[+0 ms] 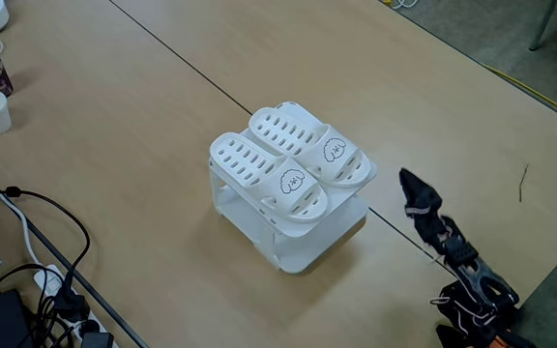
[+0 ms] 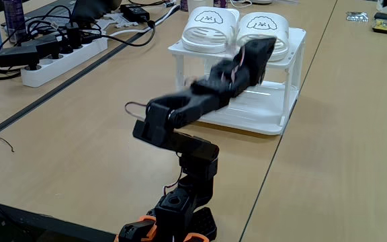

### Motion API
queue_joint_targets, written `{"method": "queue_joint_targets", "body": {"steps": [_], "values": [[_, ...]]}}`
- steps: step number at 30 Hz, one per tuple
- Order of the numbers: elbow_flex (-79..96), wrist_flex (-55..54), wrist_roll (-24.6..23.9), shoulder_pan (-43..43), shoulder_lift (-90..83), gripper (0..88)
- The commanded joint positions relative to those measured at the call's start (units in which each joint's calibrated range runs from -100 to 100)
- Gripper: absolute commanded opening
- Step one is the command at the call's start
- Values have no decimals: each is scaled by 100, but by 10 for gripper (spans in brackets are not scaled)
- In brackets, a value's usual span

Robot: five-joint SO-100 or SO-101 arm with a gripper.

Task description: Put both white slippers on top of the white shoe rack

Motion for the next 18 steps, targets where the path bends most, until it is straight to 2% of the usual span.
{"method": "queue_joint_targets", "body": {"steps": [1,3,14,18], "values": [[1544,-2541,42,-444,-654,8],[1878,-2903,42,-691,-1024,8],[1887,-3007,42,-888,-4626,7],[1878,-4301,42,-1209,-4533,7]]}}
